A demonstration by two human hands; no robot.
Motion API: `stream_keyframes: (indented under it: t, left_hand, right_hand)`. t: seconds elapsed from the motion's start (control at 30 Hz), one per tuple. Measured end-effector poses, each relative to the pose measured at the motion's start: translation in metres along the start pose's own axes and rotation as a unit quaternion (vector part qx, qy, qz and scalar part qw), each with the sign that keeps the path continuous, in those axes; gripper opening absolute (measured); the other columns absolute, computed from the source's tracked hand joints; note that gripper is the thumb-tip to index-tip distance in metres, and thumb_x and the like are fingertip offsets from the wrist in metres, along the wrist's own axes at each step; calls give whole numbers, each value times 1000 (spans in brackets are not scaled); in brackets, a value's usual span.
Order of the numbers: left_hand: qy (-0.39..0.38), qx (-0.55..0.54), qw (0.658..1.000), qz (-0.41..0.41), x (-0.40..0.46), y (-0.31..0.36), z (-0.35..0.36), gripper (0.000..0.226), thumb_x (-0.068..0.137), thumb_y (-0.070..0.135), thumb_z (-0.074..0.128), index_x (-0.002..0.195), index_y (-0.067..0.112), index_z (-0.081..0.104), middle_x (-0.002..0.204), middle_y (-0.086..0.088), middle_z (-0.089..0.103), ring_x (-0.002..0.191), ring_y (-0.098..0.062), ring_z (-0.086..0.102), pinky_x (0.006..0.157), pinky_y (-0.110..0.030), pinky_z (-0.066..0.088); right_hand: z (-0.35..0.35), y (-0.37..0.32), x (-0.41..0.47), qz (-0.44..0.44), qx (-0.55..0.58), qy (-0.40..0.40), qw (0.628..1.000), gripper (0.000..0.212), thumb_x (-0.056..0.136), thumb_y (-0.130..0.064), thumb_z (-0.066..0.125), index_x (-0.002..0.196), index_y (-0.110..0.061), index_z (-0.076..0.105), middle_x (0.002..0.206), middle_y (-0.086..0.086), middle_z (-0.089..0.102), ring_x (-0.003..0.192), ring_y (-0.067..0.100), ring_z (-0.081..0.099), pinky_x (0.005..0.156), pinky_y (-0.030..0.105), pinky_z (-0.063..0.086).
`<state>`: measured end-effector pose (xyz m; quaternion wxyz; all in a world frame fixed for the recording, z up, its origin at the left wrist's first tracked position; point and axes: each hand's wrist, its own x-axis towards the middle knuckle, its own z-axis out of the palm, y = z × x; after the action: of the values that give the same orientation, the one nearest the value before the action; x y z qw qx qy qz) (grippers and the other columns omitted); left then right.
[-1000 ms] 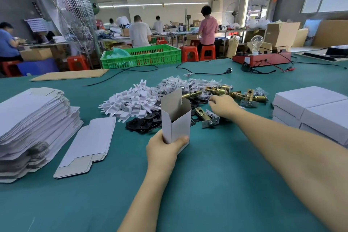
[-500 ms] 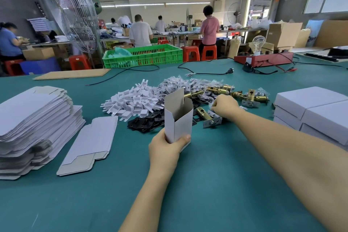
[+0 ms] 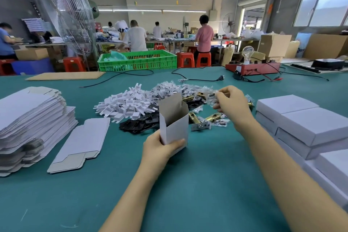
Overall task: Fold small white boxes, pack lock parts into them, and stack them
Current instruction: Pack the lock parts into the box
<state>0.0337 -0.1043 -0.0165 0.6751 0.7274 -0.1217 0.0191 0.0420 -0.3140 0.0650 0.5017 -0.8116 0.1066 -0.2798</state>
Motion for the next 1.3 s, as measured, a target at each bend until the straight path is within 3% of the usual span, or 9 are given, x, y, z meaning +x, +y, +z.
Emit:
stream_keyframes:
  t: [0.13,0.23,0.3,0.5,0.67,0.83,1.07,1.2,1.3]
  left_hand:
    - [-52,41,998,3,-3,1,3,28,57,32,79,84,28,72,82,13,74,75,-5,65,66,-18,50]
    - [-60,43,997,3,-4,-1,3,31,58,31,81,87,28,73,86,12,75,81,-8,66,73,-24,52]
    - [-60,45,997,5,-4,-1,3,32,58,30,81,89,28,73,86,11,75,80,-8,66,73,-26,52]
    - [-62,44,997,2,-5,-2,4,33,59,30,81,91,25,73,87,9,74,78,-6,64,71,-24,50]
    - [-57,41,998,-8,-5,-1,4,34,58,31,81,91,27,73,88,6,75,78,-9,65,68,-26,52]
    - [-56,35,998,-13,-4,-2,4,38,56,35,81,93,27,72,90,5,74,81,-13,66,64,-26,52]
    - [-59,19,998,1,-3,-3,4,39,56,38,80,94,31,72,93,8,75,90,-16,69,77,-31,55]
    - [-70,-55,996,-1,-3,0,3,44,63,24,81,106,21,70,99,1,76,95,-19,70,78,-29,57]
    - [-98,-126,987,-15,-4,2,6,63,59,21,86,117,12,64,107,-7,74,100,-24,70,83,-33,57]
  right_hand:
    - [-44,-48,-22,-47,10,-126,991,10,95,-20,57,88,-15,62,73,-1,64,60,6,61,54,18,48]
    - [-64,-74,-38,-116,-25,-250,961,6,90,-22,65,92,-19,69,75,1,67,67,8,63,59,19,52]
    - [-67,-84,-46,-151,-60,-275,947,9,87,-23,67,94,-19,70,84,7,68,75,17,64,67,26,55]
    - [-44,-88,-52,-209,-99,-226,946,23,79,-26,77,93,-18,60,81,-4,64,69,0,58,65,16,48]
    - [-25,-78,-52,-221,-150,-225,937,25,79,-25,77,89,-13,57,82,-3,62,72,3,57,71,28,51]
    - [-11,-70,-52,-247,-189,-216,925,26,81,-25,75,99,-13,59,94,0,60,78,12,56,66,20,43]
    - [-18,-66,-45,-223,-158,-171,947,11,87,-24,68,90,-14,67,81,-6,64,66,-7,53,61,4,38]
    - [-19,-57,-43,-156,-78,-121,977,20,92,-31,60,87,-13,66,81,2,68,78,13,63,72,26,49]
    - [-8,-42,-47,-60,23,-124,990,35,97,-44,48,91,-13,64,87,4,70,86,23,66,73,31,49]
